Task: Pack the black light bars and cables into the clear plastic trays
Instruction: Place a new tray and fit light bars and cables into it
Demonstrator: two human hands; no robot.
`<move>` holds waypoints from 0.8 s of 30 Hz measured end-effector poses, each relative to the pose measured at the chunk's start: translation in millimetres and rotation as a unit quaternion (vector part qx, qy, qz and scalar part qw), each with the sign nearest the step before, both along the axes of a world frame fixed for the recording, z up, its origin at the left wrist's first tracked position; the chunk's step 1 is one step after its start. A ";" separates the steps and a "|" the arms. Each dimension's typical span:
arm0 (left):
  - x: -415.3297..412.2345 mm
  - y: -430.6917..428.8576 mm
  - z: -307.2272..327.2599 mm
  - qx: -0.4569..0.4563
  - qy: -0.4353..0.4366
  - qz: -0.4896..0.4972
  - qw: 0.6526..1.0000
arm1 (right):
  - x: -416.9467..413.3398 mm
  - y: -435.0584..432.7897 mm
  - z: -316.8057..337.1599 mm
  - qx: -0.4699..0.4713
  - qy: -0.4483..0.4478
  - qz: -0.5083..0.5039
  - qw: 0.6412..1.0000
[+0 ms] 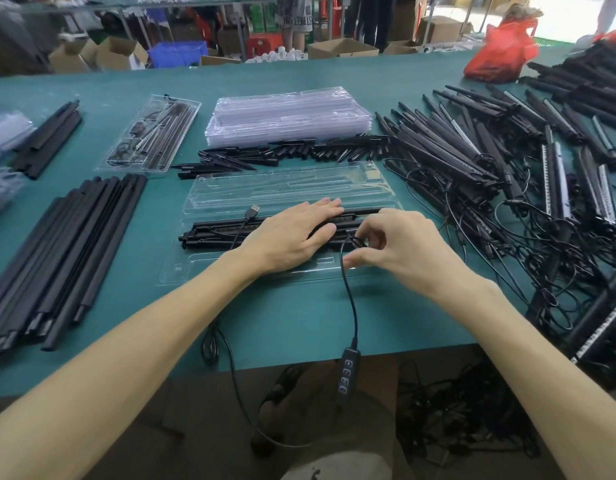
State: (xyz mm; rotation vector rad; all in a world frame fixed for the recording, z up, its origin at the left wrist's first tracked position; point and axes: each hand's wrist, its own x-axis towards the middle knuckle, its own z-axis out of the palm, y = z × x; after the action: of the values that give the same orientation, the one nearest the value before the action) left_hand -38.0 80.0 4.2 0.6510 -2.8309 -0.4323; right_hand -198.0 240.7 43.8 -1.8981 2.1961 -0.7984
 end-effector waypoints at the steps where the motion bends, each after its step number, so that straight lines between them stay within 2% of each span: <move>1: -0.1 0.1 0.6 0.008 0.002 -0.003 1.000 | -1.7 -1.9 -0.1 0.000 -0.019 -0.006 1.000; 5: 0.7 1.8 4.2 0.046 0.002 -0.009 0.999 | -3.3 -11.2 -3.7 0.013 -0.087 -0.032 0.996; 9: 2.0 3.0 6.3 0.067 -0.005 -0.013 0.998 | 0.1 -23.5 -10.0 0.013 -0.087 -0.091 0.992; 12: 2.7 2.8 6.0 0.078 -0.001 -0.010 0.997 | -0.2 -26.7 -12.7 0.003 -0.230 -0.125 0.965; 15: 2.1 2.7 5.8 0.080 0.001 -0.004 0.997 | -5.3 -24.3 -12.7 -0.024 -0.418 -0.140 0.897; 17: 2.1 2.3 6.0 0.084 0.001 -0.006 0.996 | -9.4 -21.8 -13.2 -0.030 -0.494 -0.128 0.860; 19: 2.9 1.4 5.8 0.082 0.002 -0.007 0.997 | -11.0 -19.3 -14.7 -0.022 -0.496 -0.114 0.861; 21: 3.6 1.2 5.9 0.076 0.001 -0.009 0.997 | -9.9 -18.8 -16.9 -0.017 -0.449 -0.116 0.886; 24: 2.4 1.7 5.8 0.069 -0.002 -0.013 0.998 | -7.7 -21.1 -20.8 -0.020 -0.274 -0.149 0.950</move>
State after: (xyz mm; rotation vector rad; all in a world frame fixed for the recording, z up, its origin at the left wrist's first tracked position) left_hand -35.7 81.7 10.0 0.6429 -2.8347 -0.6372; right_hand -205.7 219.6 23.0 -1.1627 2.1195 -1.2451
